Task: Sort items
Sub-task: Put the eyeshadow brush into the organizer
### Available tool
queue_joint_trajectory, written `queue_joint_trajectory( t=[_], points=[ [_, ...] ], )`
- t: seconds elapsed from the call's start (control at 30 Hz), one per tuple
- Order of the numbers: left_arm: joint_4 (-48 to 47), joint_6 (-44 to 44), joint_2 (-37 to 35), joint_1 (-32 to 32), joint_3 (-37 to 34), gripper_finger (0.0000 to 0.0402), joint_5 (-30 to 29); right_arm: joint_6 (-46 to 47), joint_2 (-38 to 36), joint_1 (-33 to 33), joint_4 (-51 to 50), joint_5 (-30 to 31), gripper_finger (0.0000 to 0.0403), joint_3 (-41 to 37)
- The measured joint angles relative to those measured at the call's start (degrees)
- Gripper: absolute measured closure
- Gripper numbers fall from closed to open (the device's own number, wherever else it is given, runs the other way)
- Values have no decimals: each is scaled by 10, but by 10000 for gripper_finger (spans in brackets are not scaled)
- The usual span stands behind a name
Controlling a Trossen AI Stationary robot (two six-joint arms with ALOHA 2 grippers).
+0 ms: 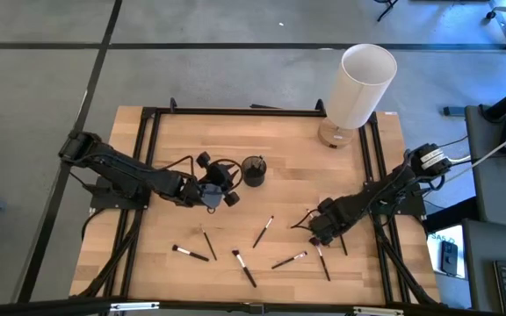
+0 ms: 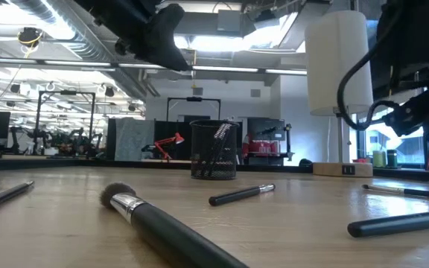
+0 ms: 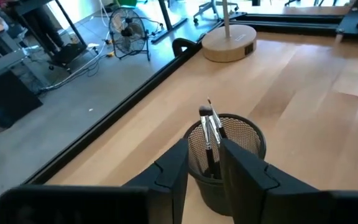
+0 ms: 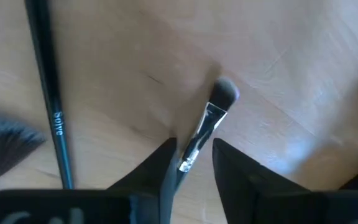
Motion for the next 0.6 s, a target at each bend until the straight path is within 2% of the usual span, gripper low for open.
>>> queue_joint_trajectory(
  t=[0.27,0.47,0.6],
  points=[
    [-5,20,-5,0,0,316,-3,-3,9,0,19,1,386,-1],
    [-26,17,-5,5,0,316,-3,-14,-18,-7,9,30,380,9],
    [-24,15,-5,5,0,316,-3,-42,-75,-29,16,114,386,27]
  ],
)
